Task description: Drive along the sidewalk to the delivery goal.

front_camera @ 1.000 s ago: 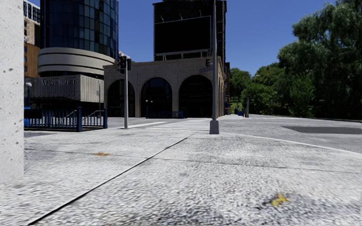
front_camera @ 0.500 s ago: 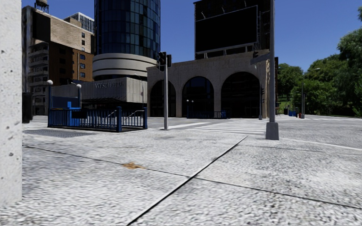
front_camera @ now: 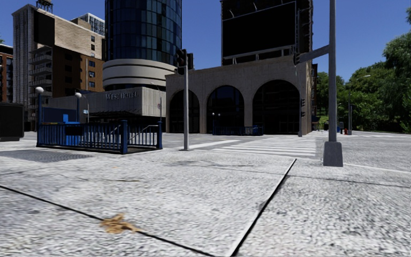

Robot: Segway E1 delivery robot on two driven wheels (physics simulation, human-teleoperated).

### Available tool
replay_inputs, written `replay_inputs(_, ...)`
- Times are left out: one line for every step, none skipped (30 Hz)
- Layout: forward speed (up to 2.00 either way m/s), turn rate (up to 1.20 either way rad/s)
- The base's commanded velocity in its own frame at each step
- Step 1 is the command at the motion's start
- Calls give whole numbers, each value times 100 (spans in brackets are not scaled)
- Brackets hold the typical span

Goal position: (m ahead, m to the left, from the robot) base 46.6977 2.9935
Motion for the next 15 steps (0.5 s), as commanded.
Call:
replay_inputs(200, 0)
replay_inputs(200, 0)
replay_inputs(200, 0)
replay_inputs(200, 0)
replay_inputs(200, 0)
replay_inputs(200, 7)
replay_inputs(200, 30)
replay_inputs(200, 60)
replay_inputs(200, 83)
replay_inputs(200, 83)
replay_inputs(200, 101)
replay_inputs(200, 108)
replay_inputs(200, 110)
replay_inputs(200, 100)
replay_inputs(200, 19)
